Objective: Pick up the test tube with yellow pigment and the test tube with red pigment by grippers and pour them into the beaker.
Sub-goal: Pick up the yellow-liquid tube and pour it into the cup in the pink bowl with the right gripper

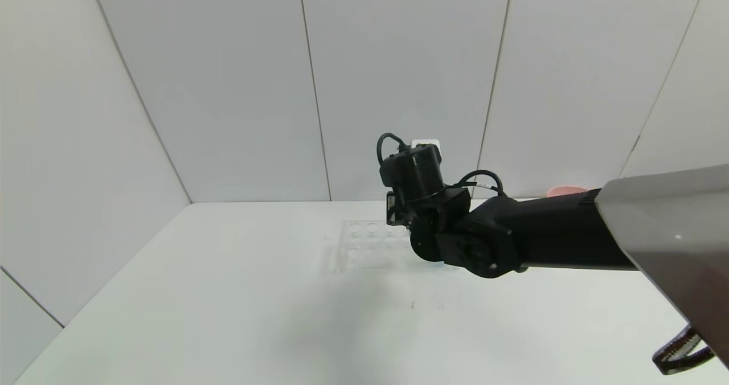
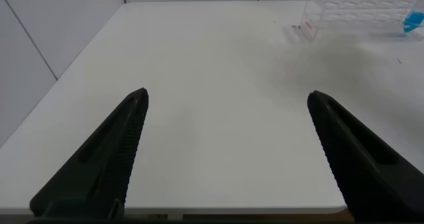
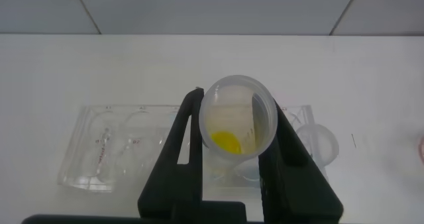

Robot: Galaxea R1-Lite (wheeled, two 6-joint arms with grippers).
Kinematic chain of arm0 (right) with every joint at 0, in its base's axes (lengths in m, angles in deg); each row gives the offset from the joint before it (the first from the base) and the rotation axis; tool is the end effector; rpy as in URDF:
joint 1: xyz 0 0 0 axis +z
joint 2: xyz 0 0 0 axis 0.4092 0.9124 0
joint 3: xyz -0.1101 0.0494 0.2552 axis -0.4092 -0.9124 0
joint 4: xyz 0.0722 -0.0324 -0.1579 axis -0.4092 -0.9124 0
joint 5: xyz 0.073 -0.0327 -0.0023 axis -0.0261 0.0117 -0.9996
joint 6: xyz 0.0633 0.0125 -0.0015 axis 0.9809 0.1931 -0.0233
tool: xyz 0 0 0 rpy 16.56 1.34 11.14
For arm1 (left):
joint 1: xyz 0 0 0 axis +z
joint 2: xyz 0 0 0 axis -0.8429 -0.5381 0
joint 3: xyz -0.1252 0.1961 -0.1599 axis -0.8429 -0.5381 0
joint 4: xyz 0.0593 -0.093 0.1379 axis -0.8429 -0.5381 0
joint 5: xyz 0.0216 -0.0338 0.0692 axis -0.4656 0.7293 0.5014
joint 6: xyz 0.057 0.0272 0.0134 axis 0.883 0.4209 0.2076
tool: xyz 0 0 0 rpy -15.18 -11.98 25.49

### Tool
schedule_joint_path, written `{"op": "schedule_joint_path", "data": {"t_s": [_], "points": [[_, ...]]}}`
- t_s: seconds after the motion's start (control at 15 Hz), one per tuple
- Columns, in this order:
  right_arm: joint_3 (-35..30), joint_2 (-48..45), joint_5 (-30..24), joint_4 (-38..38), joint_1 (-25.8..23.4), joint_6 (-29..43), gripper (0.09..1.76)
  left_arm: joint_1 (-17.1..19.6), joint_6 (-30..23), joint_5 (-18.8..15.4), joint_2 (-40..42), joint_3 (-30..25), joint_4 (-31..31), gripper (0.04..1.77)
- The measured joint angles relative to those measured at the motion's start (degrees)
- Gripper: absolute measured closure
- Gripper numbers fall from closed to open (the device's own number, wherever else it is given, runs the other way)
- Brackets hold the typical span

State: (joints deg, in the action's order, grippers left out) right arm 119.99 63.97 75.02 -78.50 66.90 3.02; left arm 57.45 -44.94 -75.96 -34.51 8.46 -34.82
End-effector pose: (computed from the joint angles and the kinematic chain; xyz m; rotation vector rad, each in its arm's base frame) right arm 0.3730 0.2887 0.1448 0.0449 0.3198 -0.0002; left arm 0.0219 0.0001 0.0731 -0.0166 0.0168 0.0030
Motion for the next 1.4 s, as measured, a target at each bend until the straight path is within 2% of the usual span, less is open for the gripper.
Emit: {"op": "schedule_joint_path", "data": {"t_s": [0.33,0.6,0.93,1.4], "points": [[-3.17,-4.56,-0.3,-0.33,0.56,-0.55,1.31,0.0,0.0,-0.02,0.0,0.0,0.0,0.09],[-10.47,-9.96,-3.27,-0.39,0.95,-2.17,1.31,0.0,0.0,0.0,0.0,0.0,0.0,0.09],[-22.58,-21.07,-14.76,-0.35,-1.04,-6.44,1.31,0.0,0.02,0.0,0.0,0.0,0.0,0.09],[-33.85,-34.62,-33.29,-0.68,-14.32,-15.85,1.31,0.0,0.0,0.0,0.0,0.0,0.02,0.09]]}}
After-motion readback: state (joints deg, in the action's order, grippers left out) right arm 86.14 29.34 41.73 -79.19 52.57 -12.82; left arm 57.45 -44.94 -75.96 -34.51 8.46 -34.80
